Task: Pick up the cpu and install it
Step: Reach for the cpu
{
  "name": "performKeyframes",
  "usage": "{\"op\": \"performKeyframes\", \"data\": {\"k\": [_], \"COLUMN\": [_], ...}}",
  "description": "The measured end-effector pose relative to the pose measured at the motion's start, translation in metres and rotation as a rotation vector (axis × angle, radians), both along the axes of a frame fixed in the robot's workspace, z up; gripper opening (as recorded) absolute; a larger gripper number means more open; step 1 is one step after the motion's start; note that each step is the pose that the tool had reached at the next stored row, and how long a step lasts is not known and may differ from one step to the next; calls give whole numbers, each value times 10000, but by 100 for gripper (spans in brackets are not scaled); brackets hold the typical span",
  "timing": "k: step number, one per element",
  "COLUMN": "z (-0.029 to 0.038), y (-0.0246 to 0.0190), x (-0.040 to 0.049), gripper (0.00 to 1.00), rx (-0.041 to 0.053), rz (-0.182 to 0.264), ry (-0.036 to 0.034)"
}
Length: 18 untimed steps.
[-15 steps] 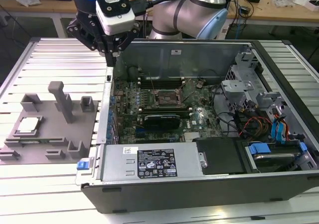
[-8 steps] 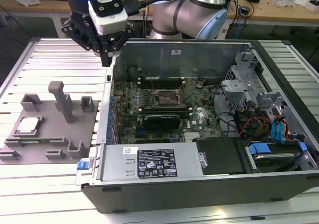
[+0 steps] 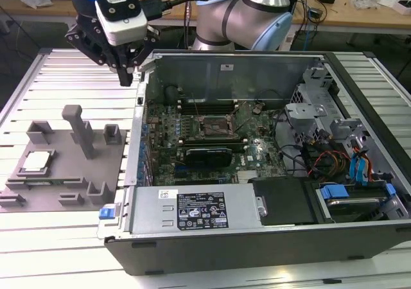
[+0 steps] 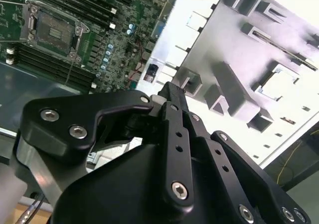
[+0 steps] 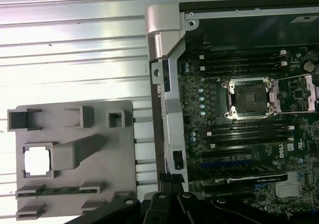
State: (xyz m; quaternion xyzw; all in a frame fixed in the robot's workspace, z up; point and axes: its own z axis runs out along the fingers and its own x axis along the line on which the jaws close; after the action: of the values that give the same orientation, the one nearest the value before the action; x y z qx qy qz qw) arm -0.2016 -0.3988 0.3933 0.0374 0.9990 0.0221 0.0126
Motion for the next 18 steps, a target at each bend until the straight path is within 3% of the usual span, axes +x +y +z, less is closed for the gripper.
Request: {"op": "performKeyframes", "data": {"k": [13,18], "z": [0,0], "y": [0,0], "x": [-232,-368], "gripper": [11,11], "rx": [0,0], "rz": [-1,-2], "ry": [-5,-9]}}
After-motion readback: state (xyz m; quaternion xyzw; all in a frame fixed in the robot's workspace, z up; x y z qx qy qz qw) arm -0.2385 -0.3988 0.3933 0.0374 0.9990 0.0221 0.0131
